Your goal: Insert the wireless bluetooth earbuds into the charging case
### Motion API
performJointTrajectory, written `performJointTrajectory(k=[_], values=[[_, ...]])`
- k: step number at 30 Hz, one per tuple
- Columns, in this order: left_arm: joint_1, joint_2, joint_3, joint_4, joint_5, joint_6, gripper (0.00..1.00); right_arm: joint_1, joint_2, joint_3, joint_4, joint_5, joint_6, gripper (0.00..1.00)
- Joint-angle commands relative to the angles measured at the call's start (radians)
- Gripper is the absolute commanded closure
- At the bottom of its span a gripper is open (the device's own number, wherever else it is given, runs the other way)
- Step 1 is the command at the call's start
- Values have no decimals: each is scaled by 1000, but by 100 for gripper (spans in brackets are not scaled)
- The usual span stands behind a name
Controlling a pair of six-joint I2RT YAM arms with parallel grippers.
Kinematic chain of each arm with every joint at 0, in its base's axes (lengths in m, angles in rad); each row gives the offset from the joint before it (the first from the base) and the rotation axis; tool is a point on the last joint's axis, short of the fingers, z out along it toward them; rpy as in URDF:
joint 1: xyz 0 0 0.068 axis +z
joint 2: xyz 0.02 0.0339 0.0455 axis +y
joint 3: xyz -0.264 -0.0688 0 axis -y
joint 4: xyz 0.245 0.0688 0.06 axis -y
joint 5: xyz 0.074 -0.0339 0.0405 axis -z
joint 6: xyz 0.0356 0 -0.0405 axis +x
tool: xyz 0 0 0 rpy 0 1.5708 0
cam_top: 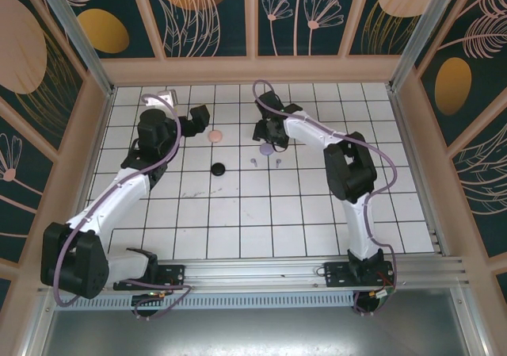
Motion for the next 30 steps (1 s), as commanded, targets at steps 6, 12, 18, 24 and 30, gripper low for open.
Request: performJointTrajectory(k=[6, 12, 18, 24, 30], values=[[5, -14, 34, 107, -8, -41, 1, 1, 67, 110, -116, -8, 71, 30], [5, 3, 47, 102, -63, -32, 1, 19, 95, 128, -137, -19, 95, 30], [5, 5, 84, 53, -3, 22, 1, 42, 127, 164, -143, 45, -49, 28], [5, 3, 82, 56, 72, 54, 1, 38, 120, 149, -131, 74, -228, 28], [5, 23, 95, 46, 120, 56, 1, 39, 118, 130, -125, 59, -336, 28]])
